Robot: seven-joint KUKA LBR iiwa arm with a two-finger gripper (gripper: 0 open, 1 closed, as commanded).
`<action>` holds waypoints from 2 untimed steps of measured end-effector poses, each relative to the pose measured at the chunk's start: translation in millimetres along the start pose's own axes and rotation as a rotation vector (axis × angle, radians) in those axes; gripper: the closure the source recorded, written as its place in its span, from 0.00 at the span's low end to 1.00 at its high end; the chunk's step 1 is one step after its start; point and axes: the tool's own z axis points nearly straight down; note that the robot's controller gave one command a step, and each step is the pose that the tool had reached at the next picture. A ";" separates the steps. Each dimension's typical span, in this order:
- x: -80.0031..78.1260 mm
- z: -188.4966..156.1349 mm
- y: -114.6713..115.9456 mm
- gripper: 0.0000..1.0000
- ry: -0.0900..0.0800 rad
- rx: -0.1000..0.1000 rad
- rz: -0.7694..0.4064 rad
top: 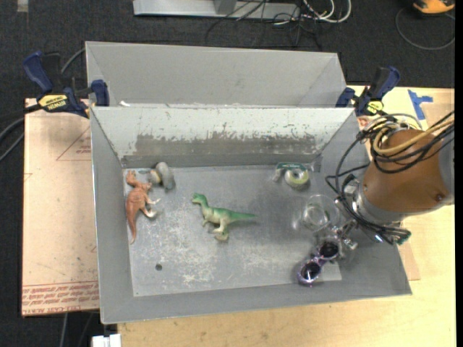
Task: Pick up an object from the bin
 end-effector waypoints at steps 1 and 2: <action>2.5 0.2 -5.5 1.00 0.000 -0.008 0.015; 15.9 -20.0 1.8 1.00 -0.002 0.000 0.019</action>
Offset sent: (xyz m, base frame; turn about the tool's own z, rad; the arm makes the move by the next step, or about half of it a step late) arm -0.0144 -0.0099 0.0189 0.0184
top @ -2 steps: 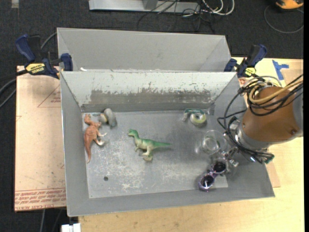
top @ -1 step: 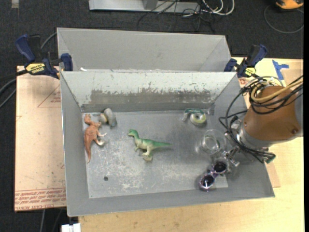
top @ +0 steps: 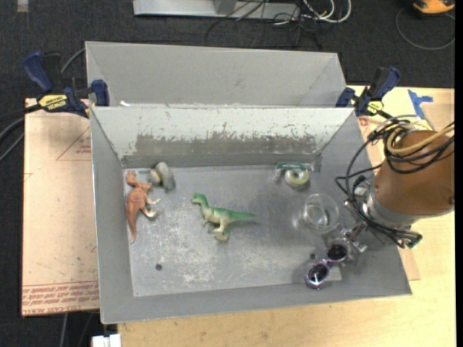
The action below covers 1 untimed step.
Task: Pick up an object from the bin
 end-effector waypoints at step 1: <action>-4.0 20.1 -1.8 1.00 -0.002 -0.012 0.005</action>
Offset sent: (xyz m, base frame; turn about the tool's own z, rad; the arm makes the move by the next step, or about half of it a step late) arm 0.0054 0.0010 0.0950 0.0292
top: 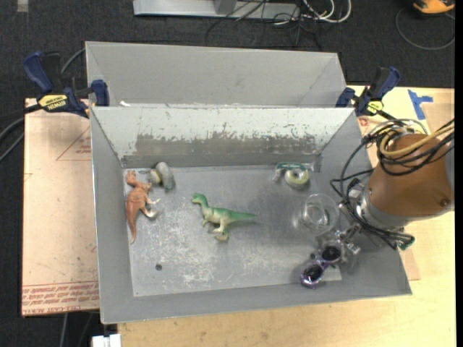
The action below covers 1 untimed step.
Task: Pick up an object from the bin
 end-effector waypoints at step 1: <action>-4.3 -114.7 0.3 1.00 -0.002 0.012 0.026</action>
Offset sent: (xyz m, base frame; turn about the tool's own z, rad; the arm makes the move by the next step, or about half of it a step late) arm 0.0000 0.0000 0.0000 0.0000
